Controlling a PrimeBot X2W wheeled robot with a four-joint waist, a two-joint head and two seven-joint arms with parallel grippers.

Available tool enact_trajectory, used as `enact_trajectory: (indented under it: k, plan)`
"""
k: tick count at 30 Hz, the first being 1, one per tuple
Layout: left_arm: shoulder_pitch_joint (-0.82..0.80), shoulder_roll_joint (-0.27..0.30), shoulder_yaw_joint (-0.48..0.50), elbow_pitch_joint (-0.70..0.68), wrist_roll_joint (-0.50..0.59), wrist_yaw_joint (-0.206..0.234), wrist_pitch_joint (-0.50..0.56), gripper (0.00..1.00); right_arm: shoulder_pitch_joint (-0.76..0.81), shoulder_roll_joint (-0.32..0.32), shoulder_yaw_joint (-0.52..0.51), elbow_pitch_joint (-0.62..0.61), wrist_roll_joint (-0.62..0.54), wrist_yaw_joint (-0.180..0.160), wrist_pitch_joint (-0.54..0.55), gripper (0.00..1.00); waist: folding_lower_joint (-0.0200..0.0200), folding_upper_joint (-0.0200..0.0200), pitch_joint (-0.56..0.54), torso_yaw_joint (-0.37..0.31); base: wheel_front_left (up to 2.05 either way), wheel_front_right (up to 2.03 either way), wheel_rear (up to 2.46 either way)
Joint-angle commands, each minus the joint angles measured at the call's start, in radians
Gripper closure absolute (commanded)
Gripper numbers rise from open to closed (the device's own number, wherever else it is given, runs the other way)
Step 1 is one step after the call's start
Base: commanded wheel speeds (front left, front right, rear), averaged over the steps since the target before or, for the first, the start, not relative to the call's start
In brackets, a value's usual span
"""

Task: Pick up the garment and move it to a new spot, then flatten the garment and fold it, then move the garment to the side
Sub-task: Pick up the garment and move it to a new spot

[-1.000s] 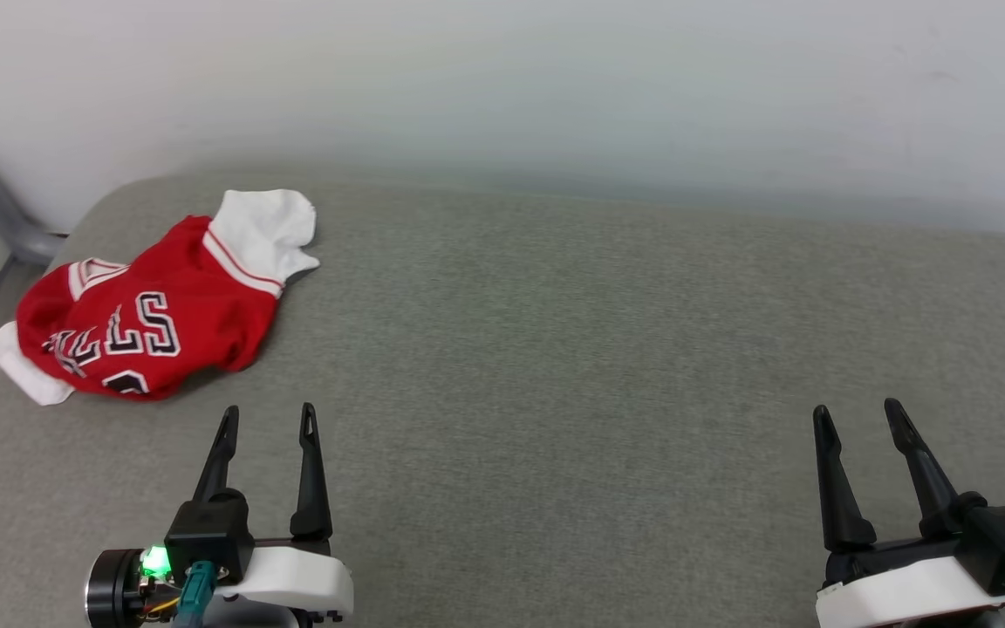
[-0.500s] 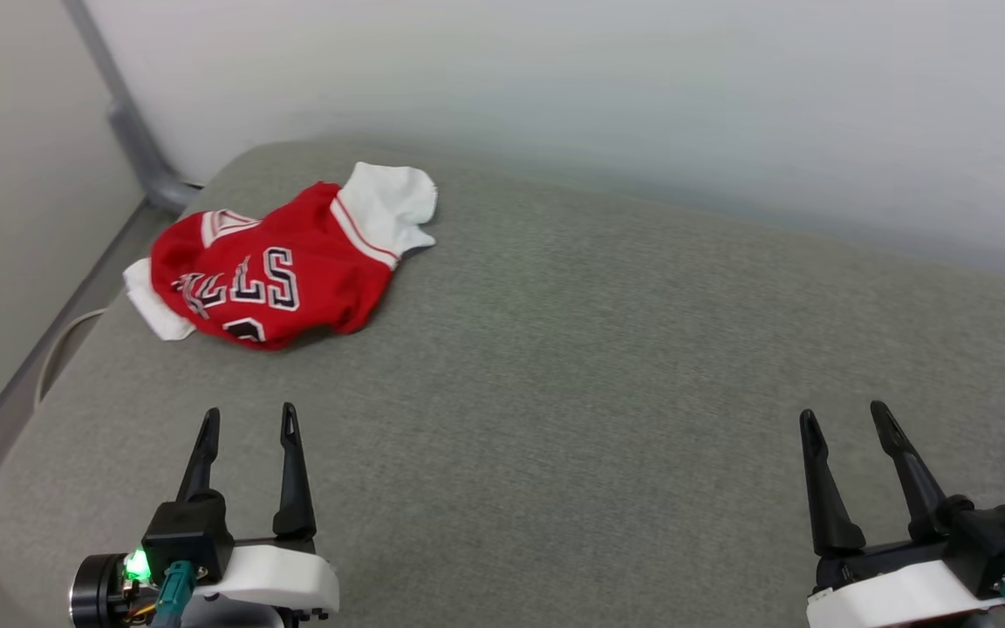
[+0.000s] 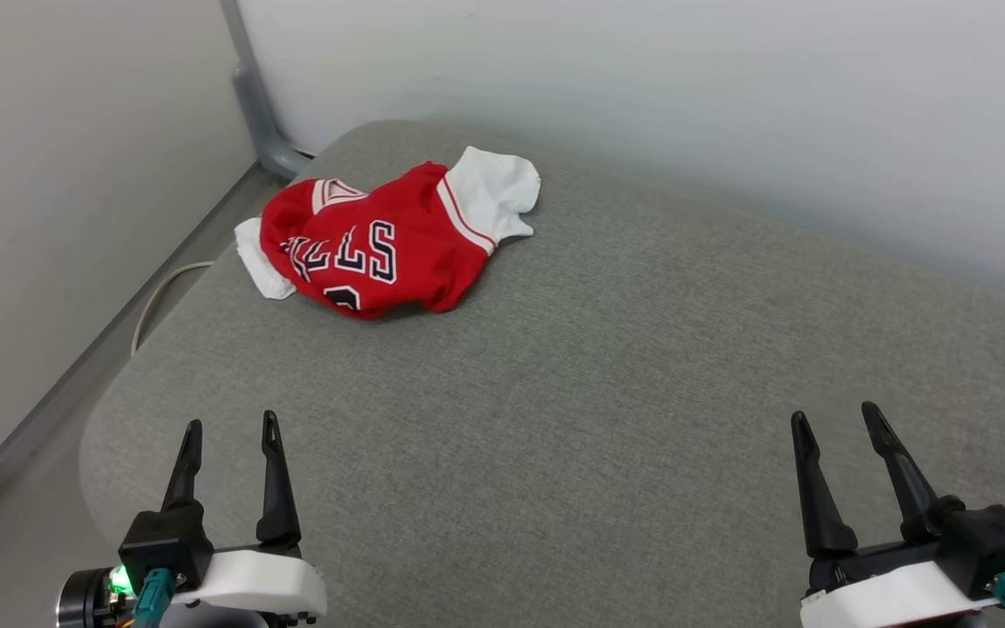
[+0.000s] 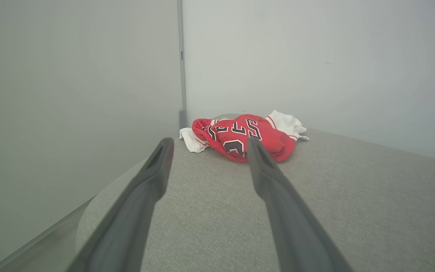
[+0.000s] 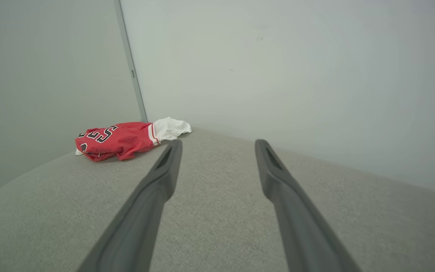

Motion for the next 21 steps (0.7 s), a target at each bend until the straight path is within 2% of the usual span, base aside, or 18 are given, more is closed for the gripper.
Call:
enact_trajectory:
  k: [1,11,16,21]
  plan:
    - [0.003,-0.002,0.002,0.001,-0.006,0.002,-0.003,0.00,0.009,0.002,0.001,0.000,-0.005,-0.001,-0.002,0.00,0.0000,0.0000,0.002,0.016,0.00,0.00,0.00]
    - [0.001,-0.002,0.002,0.007,-0.013,0.002,-0.003,0.00,-0.002,0.002,0.006,0.001,-0.013,-0.001,-0.002,0.00,0.0000,0.0000,0.008,0.034,0.00,0.00,0.00]
    - [-0.063,-0.003,-0.001,0.015,-0.003,-0.031,-0.003,0.00,-0.024,0.002,0.011,-0.013,-0.025,-0.001,-0.002,0.00,0.0000,0.0000,0.040,0.013,0.00,0.00,0.00]
    - [-0.207,0.011,0.057,0.028,-0.014,-0.089,-0.003,0.00,-0.063,0.002,0.012,-0.043,-0.062,-0.001,-0.002,0.00,0.0000,0.0000,0.109,-0.033,0.00,0.00,0.00]
